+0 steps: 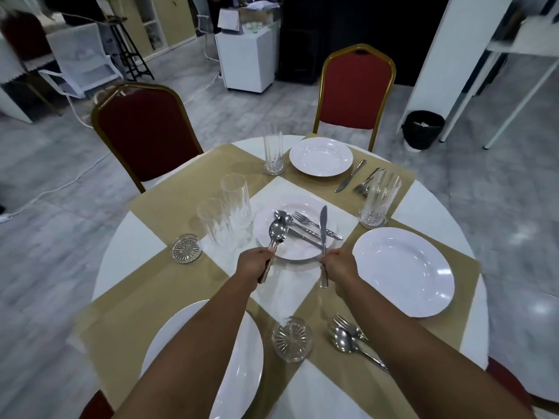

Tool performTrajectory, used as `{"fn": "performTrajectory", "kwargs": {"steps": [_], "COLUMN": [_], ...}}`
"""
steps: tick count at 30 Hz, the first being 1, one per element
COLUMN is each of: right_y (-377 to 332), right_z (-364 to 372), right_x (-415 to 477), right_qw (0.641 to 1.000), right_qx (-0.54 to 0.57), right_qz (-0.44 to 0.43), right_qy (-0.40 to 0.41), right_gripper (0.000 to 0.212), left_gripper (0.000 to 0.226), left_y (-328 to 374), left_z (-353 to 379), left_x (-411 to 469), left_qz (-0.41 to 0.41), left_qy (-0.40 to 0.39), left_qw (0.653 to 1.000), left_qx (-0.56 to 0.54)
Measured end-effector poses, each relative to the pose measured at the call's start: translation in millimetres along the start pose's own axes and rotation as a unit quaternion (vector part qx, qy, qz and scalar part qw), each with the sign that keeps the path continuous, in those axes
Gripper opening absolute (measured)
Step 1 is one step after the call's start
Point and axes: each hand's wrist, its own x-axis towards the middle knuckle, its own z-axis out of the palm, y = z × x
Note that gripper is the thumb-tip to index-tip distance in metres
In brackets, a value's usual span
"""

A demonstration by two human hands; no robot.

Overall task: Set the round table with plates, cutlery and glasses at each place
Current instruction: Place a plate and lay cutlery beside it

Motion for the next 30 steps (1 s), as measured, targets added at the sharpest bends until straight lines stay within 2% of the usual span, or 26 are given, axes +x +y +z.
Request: {"fn": "performTrajectory", "kwargs": {"steps": [3, 8, 10, 13, 18, 23, 30], "right_y": [9.2, 21.1, 26.1, 34.3, 54.2, 78.1, 107.4], "right_z": [13.3, 42.8, 52.7, 68.7, 96.8, 112.2, 126.1], "right_x": [-12.4, -50.8, -66.6, -96.2, -141.9, -176.3, -210.9], "right_qw": [0.999, 0.999, 0.999, 1.0, 0.998, 0.998, 0.996], "right_qx": [0.011, 0.034, 0.031, 0.027, 0.062, 0.043, 0.078], "right_qz": [0.007, 0.01, 0.01, 0.003, 0.0, 0.003, 0.04], "right_qy": [-0.032, -0.02, -0.017, -0.008, 0.016, 0.037, 0.032], "right_gripper": [0.017, 0.037, 0.039, 0.019, 0.005, 0.013, 0.009], "left_gripper": [0.011, 0.007, 0.007, 0.007, 0.009, 0.012, 0.012], "left_y": [-11.0, -22.6, -26.0, -36.8, -55.5, -74.4, -95.7], "left_z": [-22.2, -63.1, -80.2, -108.8, -150.5, -179.2, -210.2], "left_x": [-6.4, -26.6, -36.6, -50.5, -72.5, -94.0, -121.5], "left_qz": [0.006, 0.014, 0.029, 0.056, 0.064, 0.061, 0.035], "left_qy": [-0.013, -0.039, -0.049, -0.049, -0.071, -0.041, -0.04], "left_qw": [1.0, 0.999, 0.998, 0.996, 0.993, 0.996, 0.998], "left_qx": [-0.01, 0.0, 0.02, 0.051, 0.067, 0.054, 0.045]}}
